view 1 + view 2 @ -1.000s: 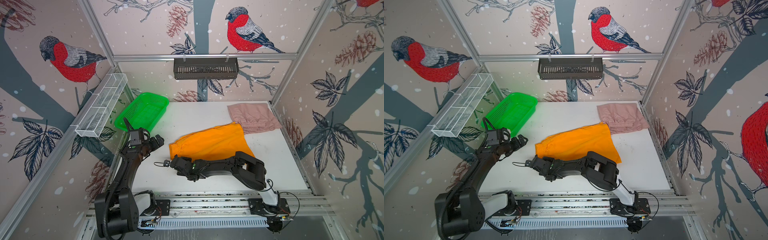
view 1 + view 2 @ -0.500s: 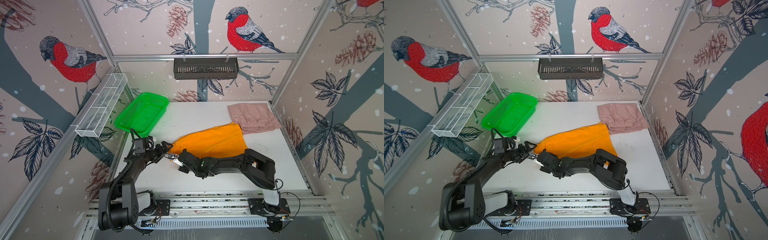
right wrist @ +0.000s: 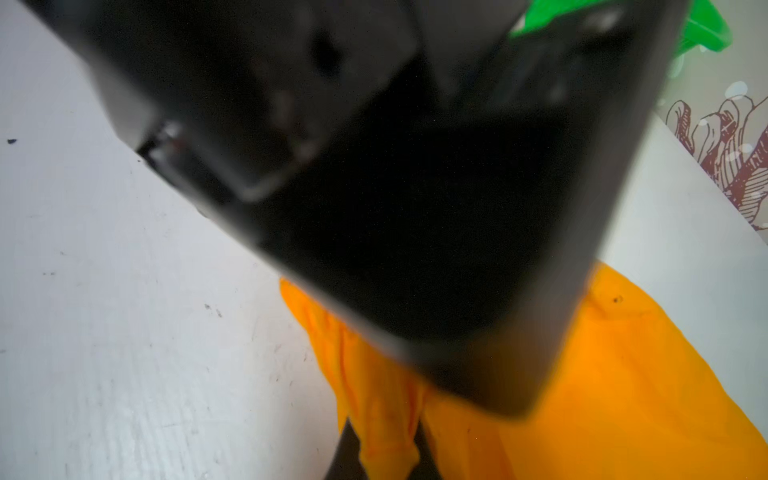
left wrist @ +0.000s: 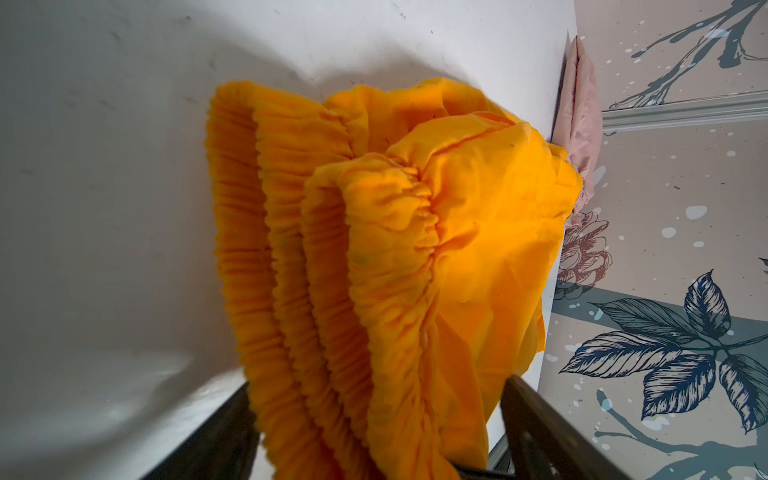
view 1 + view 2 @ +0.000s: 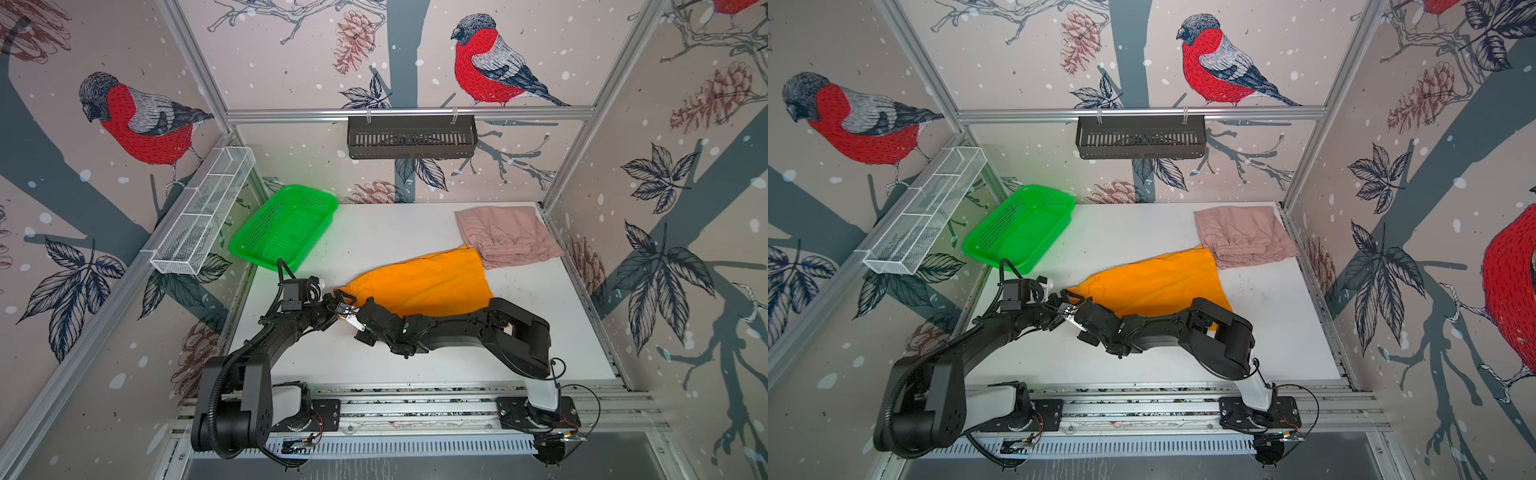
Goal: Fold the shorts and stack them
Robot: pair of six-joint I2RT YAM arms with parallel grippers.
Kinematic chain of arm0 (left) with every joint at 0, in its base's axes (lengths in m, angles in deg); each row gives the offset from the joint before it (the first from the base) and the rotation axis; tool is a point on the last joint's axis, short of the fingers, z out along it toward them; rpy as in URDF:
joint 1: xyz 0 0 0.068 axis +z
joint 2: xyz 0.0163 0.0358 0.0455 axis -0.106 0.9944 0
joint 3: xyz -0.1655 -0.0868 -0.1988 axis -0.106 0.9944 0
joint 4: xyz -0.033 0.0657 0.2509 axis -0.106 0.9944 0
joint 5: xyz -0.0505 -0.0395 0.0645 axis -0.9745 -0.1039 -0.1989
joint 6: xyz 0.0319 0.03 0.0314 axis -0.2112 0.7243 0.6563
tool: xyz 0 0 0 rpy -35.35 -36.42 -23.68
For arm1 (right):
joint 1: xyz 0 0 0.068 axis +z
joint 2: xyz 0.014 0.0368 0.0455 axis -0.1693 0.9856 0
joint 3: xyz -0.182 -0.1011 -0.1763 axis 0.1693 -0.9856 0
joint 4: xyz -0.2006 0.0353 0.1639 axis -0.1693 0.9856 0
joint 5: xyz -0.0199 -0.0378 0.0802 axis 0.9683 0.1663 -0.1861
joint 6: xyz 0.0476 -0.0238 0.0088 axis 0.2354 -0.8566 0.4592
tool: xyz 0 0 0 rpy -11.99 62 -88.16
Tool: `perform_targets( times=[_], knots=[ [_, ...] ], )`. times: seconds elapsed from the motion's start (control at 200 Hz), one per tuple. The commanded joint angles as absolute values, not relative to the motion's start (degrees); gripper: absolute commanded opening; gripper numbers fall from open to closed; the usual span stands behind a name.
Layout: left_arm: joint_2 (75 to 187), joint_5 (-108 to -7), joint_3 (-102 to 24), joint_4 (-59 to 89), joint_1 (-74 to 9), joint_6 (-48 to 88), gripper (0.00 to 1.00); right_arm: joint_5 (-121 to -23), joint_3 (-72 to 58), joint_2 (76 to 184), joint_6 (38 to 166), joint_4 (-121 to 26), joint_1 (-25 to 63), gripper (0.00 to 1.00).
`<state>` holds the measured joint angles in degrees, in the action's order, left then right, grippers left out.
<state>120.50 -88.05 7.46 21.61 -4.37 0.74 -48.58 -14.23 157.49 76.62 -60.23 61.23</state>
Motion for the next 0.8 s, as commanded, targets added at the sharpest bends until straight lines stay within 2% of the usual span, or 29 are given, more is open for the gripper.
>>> perform_targets(
  times=[0.0, 0.03, 0.065, 0.105, 0.155, 0.215, 0.34, 0.4, 0.45, 0.565, 0.625, 0.795],
  knots=[
    [120.41, -87.78, 6.29, 20.32, -4.47, 1.40, 0.53, -49.69, -13.98, 157.40, 78.00, -62.94, 61.44, 0.08],
    [120.34, -87.61, 5.73, 20.99, -4.50, 1.71, 0.32, -49.98, -14.02, 157.18, 78.21, -63.12, 61.53, 0.12],
    [120.24, -87.08, 4.97, 22.07, -4.49, 2.33, 0.14, -50.29, -14.03, 156.99, 78.53, -63.05, 61.53, 0.20],
    [120.04, -86.22, 3.59, 24.26, -4.48, 3.58, 0.00, -50.89, -14.02, 156.38, 78.96, -62.67, 61.53, 0.38],
    [119.78, -84.54, 1.13, 28.14, -4.45, 5.78, 0.00, -52.05, -14.75, 155.03, 79.93, -62.00, 61.45, 0.53],
    [119.45, -82.47, -2.45, 33.47, -4.42, 8.54, 0.00, -53.58, -17.66, 151.44, 81.68, -62.06, 60.93, 0.63],
    [119.20, -79.19, -9.99, 43.18, -4.50, 13.00, 0.00, -56.37, -26.89, 140.02, 85.59, -62.09, 57.65, 0.67],
    [119.50, -78.14, -13.41, 46.88, -4.50, 14.77, 0.00, -57.18, -30.59, 134.51, 87.38, -61.92, 55.16, 0.64],
    [120.06, -77.40, -16.37, 49.66, -4.45, 16.20, 0.00, -57.89, -32.29, 131.47, 88.36, -61.08, 52.46, 0.57],
    [122.10, -75.93, -22.29, 54.47, -4.48, 19.06, 0.00, -54.27, -32.46, 130.95, 86.81, -58.32, 48.63, 0.25],
    [123.44, -74.84, -25.62, 56.56, -4.43, 20.20, 0.00, -52.86, -31.62, 132.86, 86.00, -57.34, 47.81, 0.14],
    [127.74, -73.58, -34.15, 61.63, -4.48, 23.59, 0.00, -56.93, -26.83, 142.63, 85.62, -57.89, 47.36, 0.07]
  ],
)
